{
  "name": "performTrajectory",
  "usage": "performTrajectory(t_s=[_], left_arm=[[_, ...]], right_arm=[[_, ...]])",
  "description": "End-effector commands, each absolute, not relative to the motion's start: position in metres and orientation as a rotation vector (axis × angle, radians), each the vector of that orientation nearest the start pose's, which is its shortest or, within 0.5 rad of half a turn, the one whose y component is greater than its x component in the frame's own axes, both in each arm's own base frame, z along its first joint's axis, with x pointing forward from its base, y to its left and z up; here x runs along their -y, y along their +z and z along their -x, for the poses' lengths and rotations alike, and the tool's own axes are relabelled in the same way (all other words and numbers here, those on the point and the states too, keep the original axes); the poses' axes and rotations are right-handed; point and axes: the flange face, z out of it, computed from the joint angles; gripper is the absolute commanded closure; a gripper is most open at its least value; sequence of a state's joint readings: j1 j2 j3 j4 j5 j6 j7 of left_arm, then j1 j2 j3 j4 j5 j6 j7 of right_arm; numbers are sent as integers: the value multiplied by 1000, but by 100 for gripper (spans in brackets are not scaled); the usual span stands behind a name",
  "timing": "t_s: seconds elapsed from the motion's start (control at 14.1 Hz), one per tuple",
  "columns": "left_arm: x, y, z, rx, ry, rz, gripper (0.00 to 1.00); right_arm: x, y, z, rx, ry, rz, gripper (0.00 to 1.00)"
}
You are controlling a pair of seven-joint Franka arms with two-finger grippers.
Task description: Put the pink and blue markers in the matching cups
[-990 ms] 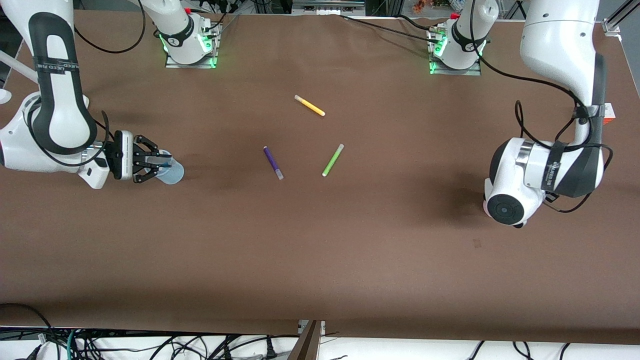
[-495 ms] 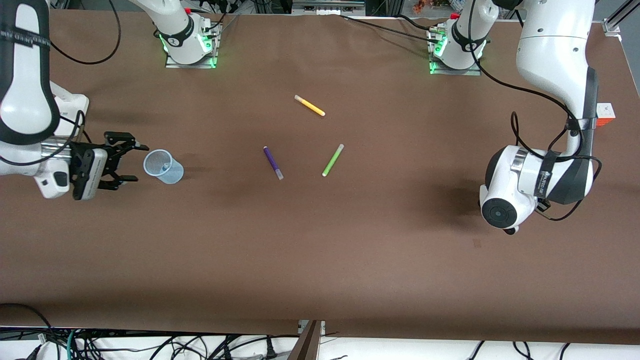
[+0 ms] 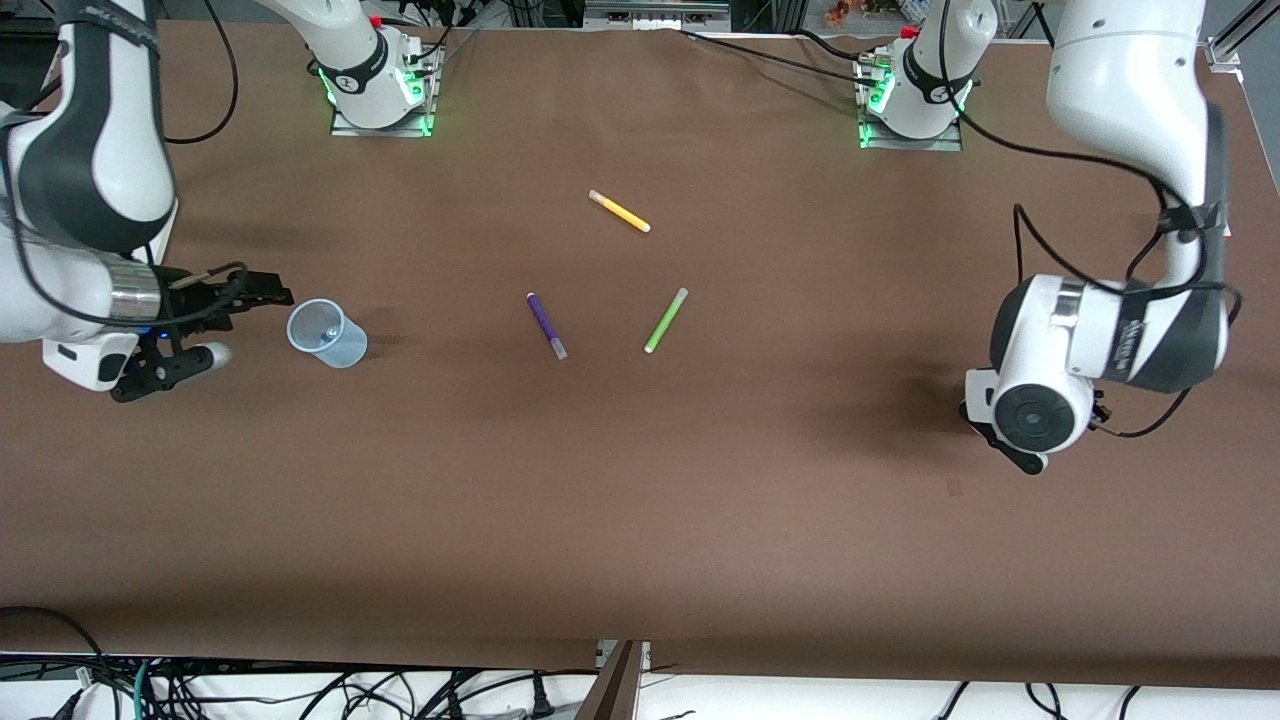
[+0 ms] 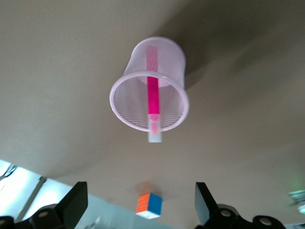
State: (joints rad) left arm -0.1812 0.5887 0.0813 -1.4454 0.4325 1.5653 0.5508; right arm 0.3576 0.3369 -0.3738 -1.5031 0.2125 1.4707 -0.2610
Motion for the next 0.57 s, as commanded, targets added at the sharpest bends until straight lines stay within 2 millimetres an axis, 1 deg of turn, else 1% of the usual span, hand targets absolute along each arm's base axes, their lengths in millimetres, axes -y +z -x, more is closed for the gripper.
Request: performTrajectory(t_s=[0.0,0.07,0.14,0.21,0.28,0.35,0.42,0.49], left_arm=[[33,391,-649,-916,654,2650,0],[39,409,-645,-833,604,2715,0],[45,433,-644,-734,538,2777,0],[54,454,-641,-629,511,2837,0],[62,480,-637,-521,491,2904,0],[68,507,-635,-430,440,2971,0],[73,528,-636,-373,379,3005,0],[72,545,-633,-352,332,3017,0]], right_arm=[[-47,512,-590,239,487,3042,0],[-37,523,-581,253,476,3068,0],[-28,538,-569,258,442,3081,0],[-17,553,-559,244,416,3098,0],[-5,570,-551,230,388,3137,0],[2,597,-540,229,318,3189,0],[10,612,-532,217,273,3214,0],[17,618,-528,201,266,3211,0]])
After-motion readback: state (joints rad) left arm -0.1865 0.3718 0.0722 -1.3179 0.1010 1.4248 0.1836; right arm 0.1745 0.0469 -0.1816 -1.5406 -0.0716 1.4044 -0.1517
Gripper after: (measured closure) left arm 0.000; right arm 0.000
